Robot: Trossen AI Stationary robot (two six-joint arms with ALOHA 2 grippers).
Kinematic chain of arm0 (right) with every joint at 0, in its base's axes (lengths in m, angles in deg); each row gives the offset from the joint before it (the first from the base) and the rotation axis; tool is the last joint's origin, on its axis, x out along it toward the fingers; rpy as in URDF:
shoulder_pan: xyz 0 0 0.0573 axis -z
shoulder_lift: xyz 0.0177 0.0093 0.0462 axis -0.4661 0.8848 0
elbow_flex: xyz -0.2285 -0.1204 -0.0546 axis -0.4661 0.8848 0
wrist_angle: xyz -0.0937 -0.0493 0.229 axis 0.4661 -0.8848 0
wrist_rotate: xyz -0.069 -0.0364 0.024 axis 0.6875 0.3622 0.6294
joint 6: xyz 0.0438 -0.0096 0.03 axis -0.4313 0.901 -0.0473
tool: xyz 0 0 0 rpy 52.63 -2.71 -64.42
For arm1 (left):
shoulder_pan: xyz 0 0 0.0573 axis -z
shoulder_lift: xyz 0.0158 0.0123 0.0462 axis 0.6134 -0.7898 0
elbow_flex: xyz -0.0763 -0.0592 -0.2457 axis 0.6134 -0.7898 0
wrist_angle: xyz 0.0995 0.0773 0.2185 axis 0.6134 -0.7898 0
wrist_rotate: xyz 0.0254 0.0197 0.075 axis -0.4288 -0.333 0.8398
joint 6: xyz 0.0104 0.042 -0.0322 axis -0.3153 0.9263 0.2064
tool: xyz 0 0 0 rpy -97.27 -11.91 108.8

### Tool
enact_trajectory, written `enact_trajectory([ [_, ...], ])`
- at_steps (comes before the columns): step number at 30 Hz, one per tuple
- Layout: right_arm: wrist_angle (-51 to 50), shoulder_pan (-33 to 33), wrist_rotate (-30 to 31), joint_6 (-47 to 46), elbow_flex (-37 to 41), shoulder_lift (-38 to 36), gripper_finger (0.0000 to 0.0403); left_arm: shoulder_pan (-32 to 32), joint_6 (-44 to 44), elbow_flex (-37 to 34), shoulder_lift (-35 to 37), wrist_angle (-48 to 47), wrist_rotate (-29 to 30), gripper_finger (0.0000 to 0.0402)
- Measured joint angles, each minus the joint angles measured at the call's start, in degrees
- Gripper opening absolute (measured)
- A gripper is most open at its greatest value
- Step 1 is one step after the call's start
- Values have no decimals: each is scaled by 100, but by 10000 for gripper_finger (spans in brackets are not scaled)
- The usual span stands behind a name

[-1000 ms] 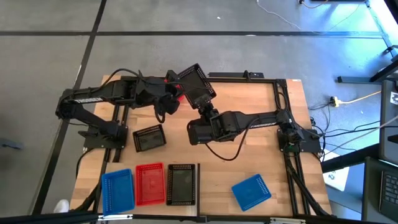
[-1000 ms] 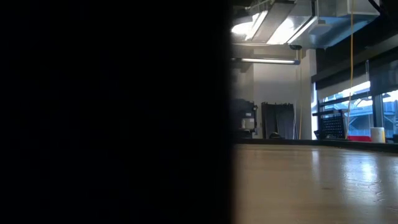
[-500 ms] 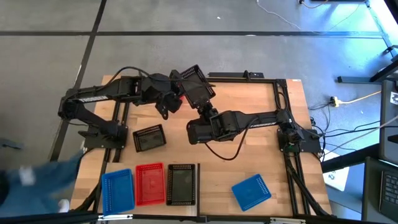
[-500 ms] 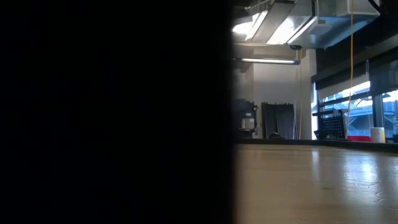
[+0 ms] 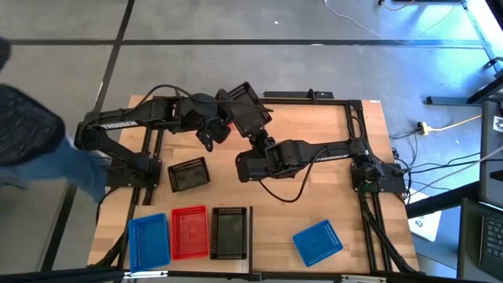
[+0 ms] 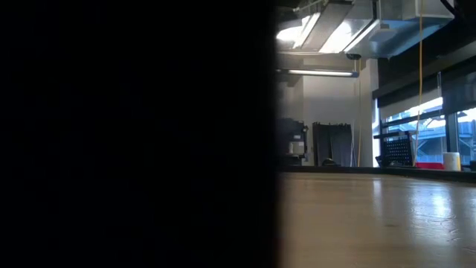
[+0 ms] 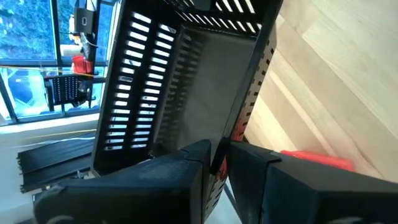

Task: Stack baskets on shelf by color
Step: Stack the right black bin on top of the other black bin on the shelf

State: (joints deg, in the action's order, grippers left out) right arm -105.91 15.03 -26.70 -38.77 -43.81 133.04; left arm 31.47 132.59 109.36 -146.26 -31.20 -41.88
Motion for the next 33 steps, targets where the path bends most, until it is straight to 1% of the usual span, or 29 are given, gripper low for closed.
enact_trajectory([
  [2,19,0,6,81,0,0,0,0,0,0,0,-10,0,34],
  [5,77,0,22,169,0,0,0,0,16,0,-11,-104,1,9],
  [8,102,0,-14,169,0,0,0,0,14,0,-44,-266,-2,5],
  [13,160,27,-422,163,0,0,3,76,-4,-2,-76,-419,-11,2],
  [16,179,59,-446,174,0,0,19,121,-5,-2,-70,-429,24,2],
  [20,217,130,-446,169,0,-2,51,118,-40,-2,-72,-473,23,1],
  [24,223,133,-446,178,0,-2,78,118,-284,-2,-72,-619,15,1],
  [33,210,-79,-396,183,-2,-2,86,-20,-589,-2,-28,-838,22,0],
])
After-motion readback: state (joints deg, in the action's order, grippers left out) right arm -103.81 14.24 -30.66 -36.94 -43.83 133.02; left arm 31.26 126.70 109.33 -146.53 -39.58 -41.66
